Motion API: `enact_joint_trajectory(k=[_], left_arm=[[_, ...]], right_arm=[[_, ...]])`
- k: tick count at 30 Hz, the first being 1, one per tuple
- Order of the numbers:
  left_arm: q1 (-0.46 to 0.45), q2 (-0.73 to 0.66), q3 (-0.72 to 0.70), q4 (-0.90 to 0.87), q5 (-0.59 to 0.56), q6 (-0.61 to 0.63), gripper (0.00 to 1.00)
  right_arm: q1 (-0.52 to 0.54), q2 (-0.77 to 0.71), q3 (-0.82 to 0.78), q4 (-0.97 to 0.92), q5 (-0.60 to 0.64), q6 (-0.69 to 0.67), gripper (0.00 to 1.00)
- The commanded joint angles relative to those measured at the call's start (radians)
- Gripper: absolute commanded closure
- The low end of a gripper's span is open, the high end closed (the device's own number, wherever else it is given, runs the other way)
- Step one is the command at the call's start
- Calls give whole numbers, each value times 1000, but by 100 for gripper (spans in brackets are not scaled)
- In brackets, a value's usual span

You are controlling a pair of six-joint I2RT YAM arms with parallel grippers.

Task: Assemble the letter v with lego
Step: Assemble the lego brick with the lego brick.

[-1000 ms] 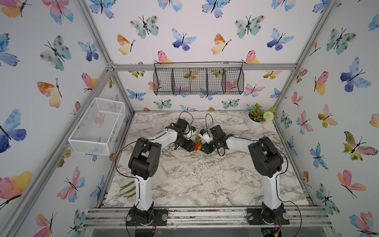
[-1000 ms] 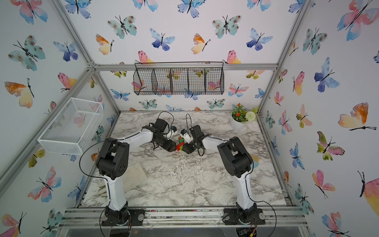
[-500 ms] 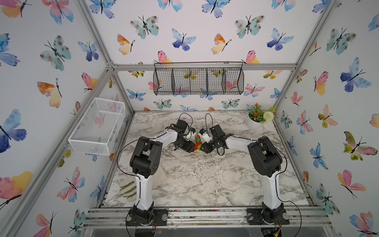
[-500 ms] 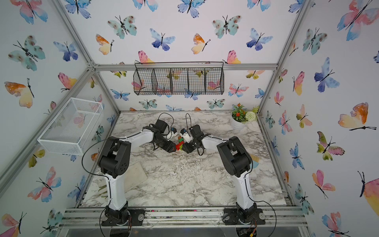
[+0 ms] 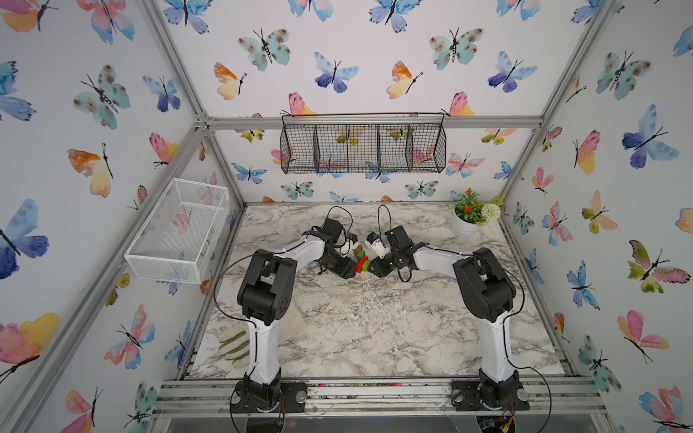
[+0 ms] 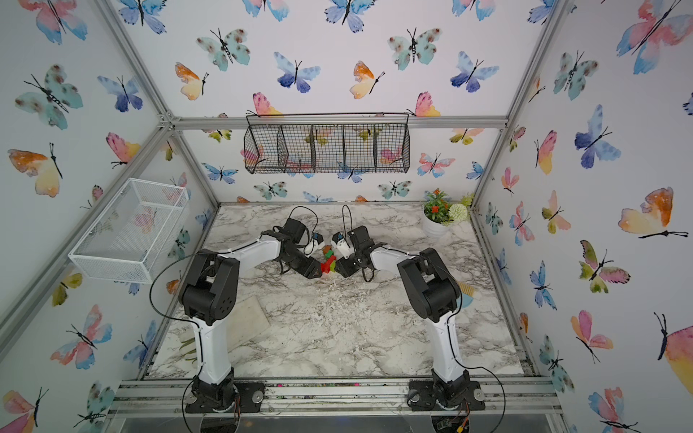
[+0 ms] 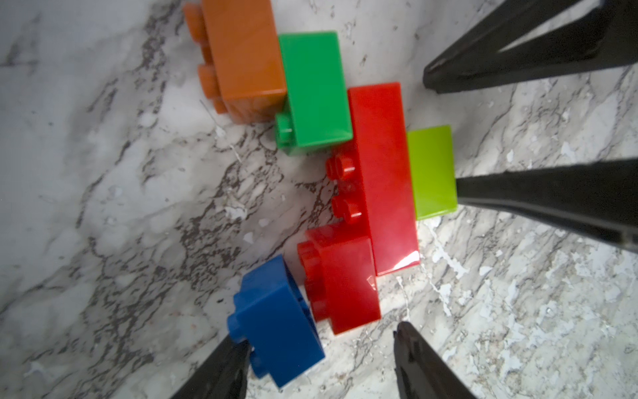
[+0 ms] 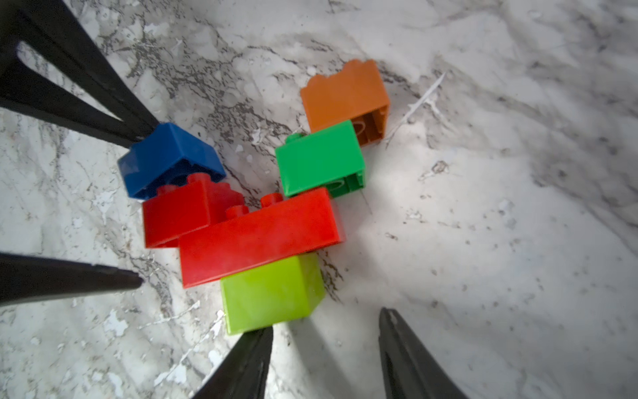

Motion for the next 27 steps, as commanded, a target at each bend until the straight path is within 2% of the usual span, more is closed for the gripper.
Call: enact_joint_trajectory(k=[1, 5, 8, 10, 11, 12, 13, 15, 16, 21, 27], left_arm=[[5, -68, 17, -11, 33, -42, 25], [7, -184, -49, 58, 28, -176, 14], [10, -241, -95, 107, -50, -354, 8], [15, -248, -102, 121, -85, -502, 13], [16, -249, -106, 126, -105, -587, 11], [20, -247, -110, 120, -143, -708, 10], [28, -243, -123, 120, -134, -818, 12], [25, -226, -147, 150, -95, -946, 15], [11, -219, -147, 148, -135, -991, 15], [-15, -140, -76, 94, -240, -1093, 15], [-14, -76, -37, 94, -311, -1132, 19]], right_arm=[[-14, 64, -24, -123, 45, 8, 46], [-13, 60, -28, -117, 34, 18, 46], [-13, 59, -34, -111, 25, 24, 47], [-13, 59, -40, -108, 20, 27, 47], [-13, 59, -42, -106, 19, 27, 47], [-13, 59, -44, -105, 18, 29, 47], [-13, 58, -46, -105, 17, 28, 47], [-13, 57, -51, -101, 20, 32, 47], [-12, 56, -52, -102, 19, 35, 47], [-13, 52, -61, -95, -2, 41, 47], [-13, 49, -78, -84, -15, 44, 47]])
